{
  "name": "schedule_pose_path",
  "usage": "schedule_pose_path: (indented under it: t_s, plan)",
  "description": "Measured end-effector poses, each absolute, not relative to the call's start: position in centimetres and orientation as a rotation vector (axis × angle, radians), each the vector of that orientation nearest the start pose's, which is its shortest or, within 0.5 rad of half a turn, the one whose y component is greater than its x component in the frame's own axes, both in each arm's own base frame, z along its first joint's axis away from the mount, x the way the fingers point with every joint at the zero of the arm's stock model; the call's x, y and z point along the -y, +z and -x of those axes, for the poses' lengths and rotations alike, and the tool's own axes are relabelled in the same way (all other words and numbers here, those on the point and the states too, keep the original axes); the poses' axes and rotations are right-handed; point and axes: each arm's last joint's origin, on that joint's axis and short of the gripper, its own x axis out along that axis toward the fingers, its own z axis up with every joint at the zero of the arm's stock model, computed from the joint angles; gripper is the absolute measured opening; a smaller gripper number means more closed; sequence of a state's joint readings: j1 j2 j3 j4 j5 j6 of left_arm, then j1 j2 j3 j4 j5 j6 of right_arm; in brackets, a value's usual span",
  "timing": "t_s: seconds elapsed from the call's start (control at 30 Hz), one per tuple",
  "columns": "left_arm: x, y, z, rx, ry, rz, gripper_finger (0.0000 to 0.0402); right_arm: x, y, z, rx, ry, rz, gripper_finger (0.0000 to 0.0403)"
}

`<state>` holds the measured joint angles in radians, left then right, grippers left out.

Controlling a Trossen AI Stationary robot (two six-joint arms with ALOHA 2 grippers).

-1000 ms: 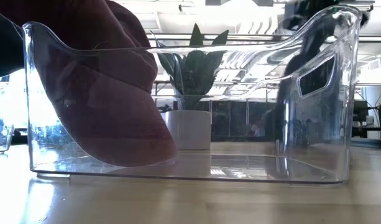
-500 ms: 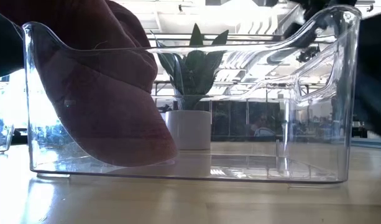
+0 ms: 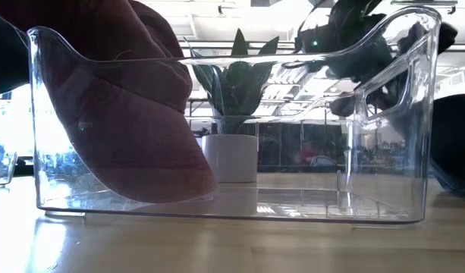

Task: Pick & Place hat
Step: Put the right blue cap into the left transparent bin

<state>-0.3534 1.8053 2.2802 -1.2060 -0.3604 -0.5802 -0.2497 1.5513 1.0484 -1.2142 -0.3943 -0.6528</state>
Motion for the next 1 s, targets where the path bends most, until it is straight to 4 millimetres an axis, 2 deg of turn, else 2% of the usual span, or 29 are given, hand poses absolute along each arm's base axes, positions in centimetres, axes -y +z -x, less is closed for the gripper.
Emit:
schedule_pose_path:
  t_s: [0.27, 0.57, 0.7, 0.8, 0.87, 1.0]
  plan:
    - [10.9, 46.3, -32.6, -0.633, 0.233, 0.37, 0.0098, 7.2, 21.2, -24.7, -1.393, 0.419, 0.145, 0.0079]
    - [10.8, 46.7, -32.8, -0.57, 0.266, 0.383, 0.0098, 11.6, 21.3, -24.5, -1.265, 0.22, 0.133, 0.0174]
    - [10.9, 46.7, -32.9, -0.563, 0.266, 0.389, 0.0098, 12.7, 21.0, -24.4, -1.292, 0.078, 0.166, 0.0212]
    - [10.9, 46.9, -33.0, -0.549, 0.259, 0.396, 0.0098, 12.3, 22.3, -23.8, -1.331, 0.034, 0.12, 0.0219]
    - [10.9, 46.9, -33.0, -0.544, 0.255, 0.398, 0.0098, 11.3, 24.3, -23.2, -1.326, 0.049, 0.1, 0.0218]
    - [10.9, 46.8, -32.9, -0.558, 0.251, 0.374, 0.0098, 7.5, 28.0, -20.6, -1.389, 0.139, 0.139, 0.0212]
